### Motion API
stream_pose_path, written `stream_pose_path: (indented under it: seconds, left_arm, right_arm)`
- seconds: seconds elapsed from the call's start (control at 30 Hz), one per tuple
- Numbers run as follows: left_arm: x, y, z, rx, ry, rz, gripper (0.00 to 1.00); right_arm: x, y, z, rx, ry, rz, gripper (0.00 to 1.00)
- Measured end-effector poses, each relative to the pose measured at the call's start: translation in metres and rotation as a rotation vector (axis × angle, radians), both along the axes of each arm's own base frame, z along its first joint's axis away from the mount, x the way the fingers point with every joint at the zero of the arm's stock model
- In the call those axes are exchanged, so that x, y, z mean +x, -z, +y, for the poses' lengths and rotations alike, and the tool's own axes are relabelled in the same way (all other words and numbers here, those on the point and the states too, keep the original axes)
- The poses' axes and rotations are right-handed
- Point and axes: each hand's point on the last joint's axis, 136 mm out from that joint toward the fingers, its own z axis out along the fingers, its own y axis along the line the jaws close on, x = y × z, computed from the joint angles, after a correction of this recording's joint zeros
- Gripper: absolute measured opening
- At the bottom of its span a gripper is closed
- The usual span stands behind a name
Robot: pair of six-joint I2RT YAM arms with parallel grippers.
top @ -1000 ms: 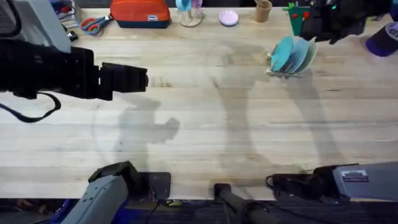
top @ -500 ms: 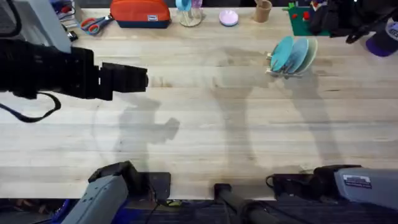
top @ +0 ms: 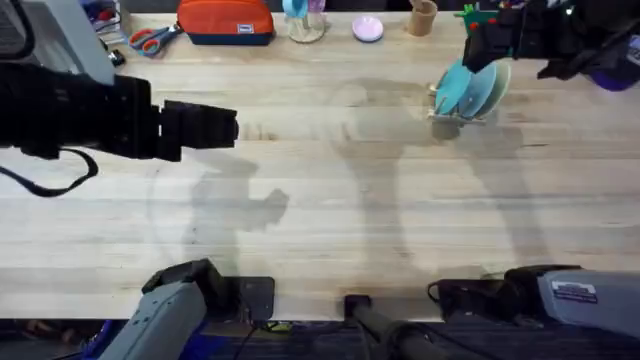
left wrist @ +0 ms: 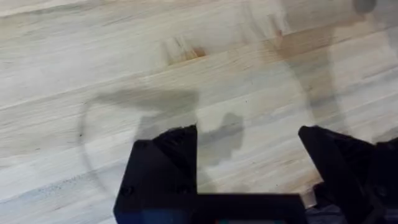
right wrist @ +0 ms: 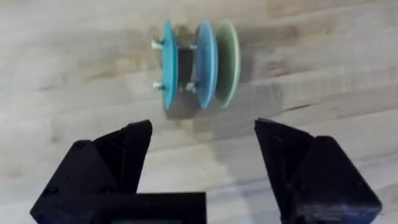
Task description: Pick up the plates from the table one by one and place each into a slot on the dish rack.
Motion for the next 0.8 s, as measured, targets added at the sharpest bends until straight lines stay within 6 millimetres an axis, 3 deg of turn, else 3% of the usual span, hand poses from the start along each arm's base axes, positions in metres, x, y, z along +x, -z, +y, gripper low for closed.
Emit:
stream_pose_path:
  seconds: [0.17, 0.8]
  left_arm:
    - [0.000, 0.000, 0.000, 0.000, 0.000, 0.000, 0.994]
    - [-0.001, 0.000, 0.000, -0.001, 0.000, 0.003, 0.993]
  right_arm:
    - [-0.016, -0.009, 0.005, 0.019, -0.021, 0.006, 0.994]
    - [-0.092, -0.088, 0.022, 0.056, -0.121, -0.217, 0.995]
